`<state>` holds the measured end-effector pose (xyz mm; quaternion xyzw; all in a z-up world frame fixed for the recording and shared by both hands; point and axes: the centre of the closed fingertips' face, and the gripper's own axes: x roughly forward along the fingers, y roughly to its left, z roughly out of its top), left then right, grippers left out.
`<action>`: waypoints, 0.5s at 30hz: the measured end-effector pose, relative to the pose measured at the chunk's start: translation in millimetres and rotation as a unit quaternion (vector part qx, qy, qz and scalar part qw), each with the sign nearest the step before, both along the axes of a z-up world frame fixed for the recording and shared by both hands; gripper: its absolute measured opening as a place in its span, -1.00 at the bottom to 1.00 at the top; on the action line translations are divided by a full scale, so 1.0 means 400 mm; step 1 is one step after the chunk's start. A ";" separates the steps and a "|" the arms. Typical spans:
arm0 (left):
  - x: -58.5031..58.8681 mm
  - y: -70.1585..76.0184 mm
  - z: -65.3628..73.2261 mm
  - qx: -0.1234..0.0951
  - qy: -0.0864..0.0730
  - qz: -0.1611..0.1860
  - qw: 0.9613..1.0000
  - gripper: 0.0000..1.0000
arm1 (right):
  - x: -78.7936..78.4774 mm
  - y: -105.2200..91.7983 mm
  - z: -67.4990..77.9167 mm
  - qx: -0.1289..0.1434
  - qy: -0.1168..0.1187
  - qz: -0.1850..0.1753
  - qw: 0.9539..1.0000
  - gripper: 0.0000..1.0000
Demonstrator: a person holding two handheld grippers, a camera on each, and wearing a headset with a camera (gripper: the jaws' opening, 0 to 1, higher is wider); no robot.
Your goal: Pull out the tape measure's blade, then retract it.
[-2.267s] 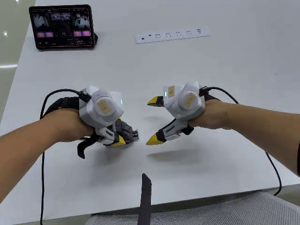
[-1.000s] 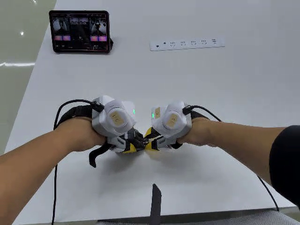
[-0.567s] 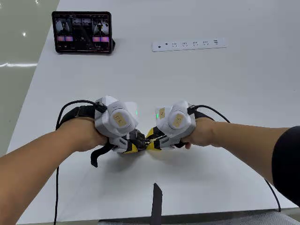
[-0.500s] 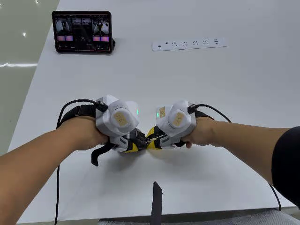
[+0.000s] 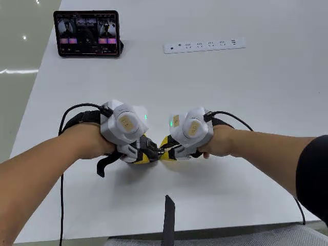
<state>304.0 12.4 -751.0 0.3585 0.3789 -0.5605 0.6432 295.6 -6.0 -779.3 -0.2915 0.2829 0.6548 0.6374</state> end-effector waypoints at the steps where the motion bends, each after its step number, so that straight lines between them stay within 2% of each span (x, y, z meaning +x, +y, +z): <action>1: 0.000 0.000 0.000 0.000 0.000 0.000 1.000 -0.34 | 0.001 -0.002 -0.001 0.000 0.001 -0.001 1.000 -0.80; 15: -0.001 0.001 -0.001 0.002 -0.002 -0.001 1.000 -0.34 | 0.000 -0.015 -0.004 -0.009 0.007 -0.001 1.000 -0.80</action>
